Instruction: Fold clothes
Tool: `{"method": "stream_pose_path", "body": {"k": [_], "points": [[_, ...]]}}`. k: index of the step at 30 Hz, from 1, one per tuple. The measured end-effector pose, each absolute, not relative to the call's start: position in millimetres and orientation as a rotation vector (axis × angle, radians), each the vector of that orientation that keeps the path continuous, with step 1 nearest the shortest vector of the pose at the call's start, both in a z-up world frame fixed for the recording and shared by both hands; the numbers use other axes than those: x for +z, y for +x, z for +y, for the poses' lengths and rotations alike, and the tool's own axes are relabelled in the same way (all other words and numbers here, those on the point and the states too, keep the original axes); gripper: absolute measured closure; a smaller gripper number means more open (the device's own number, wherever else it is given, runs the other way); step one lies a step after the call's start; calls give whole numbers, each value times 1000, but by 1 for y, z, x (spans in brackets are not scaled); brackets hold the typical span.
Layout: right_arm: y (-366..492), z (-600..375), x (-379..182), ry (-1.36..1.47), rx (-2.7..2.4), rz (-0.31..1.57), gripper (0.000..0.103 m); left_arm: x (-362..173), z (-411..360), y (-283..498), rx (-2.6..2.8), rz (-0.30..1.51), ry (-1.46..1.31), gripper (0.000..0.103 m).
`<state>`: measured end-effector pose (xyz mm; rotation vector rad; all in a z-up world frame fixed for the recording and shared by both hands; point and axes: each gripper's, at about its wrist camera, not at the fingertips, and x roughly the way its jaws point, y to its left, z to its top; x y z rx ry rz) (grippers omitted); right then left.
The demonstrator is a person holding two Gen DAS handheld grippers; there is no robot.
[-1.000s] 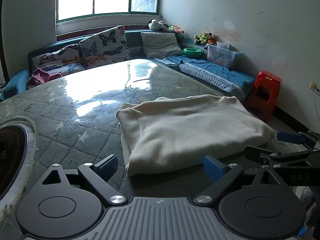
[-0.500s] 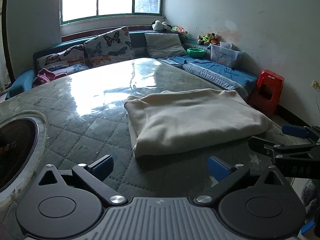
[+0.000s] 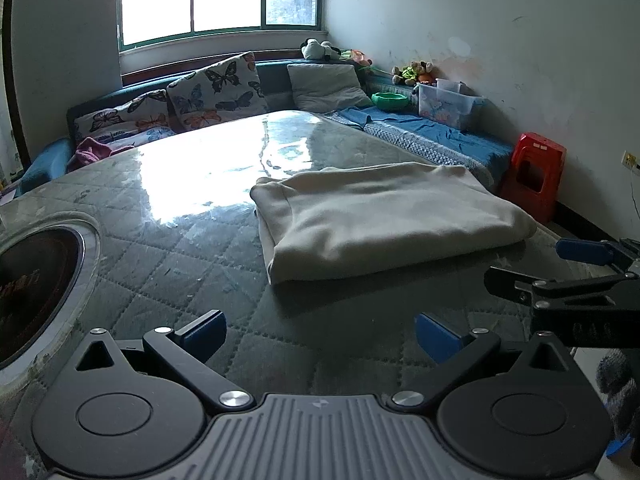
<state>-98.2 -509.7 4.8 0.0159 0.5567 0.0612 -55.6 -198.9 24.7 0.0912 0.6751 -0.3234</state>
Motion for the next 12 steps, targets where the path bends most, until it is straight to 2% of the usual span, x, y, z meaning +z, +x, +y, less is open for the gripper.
{"method": "stream_pose_path", "body": {"k": [12], "points": [[-105, -506, 4, 18, 64, 562, 0, 25, -197, -65, -323, 670, 99, 0]]}}
